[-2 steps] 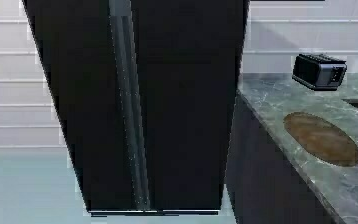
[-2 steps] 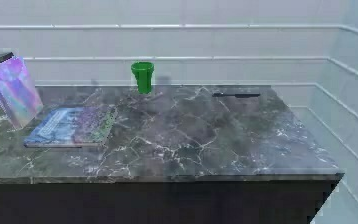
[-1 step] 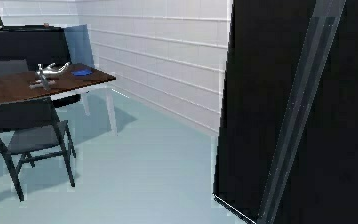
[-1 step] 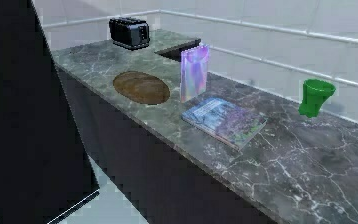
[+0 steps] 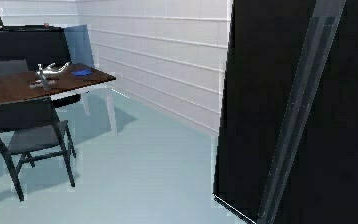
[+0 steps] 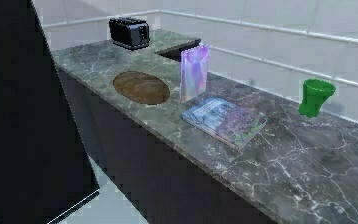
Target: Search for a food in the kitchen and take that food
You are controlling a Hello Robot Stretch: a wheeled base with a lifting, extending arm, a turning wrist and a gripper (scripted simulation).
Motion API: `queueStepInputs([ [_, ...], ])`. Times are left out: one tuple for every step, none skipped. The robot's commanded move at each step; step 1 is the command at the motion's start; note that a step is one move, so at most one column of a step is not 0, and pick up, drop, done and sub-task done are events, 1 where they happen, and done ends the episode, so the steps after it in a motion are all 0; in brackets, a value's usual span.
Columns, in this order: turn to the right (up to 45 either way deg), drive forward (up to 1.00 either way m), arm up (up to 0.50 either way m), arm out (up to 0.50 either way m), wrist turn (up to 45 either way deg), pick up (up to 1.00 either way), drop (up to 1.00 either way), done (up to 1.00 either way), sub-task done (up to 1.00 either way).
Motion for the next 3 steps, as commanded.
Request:
queueStepInputs([
  [0.0,0.0,0.38,0.0,0.0,0.0,0.0,0.0,0.0],
  [0.0,0.0,0.0,0.5,0.0,0.0,0.0,0.0,0.0],
  [0.0,0.0,0.0,0.0,45.0,0.0,0.0,0.0,0.0],
])
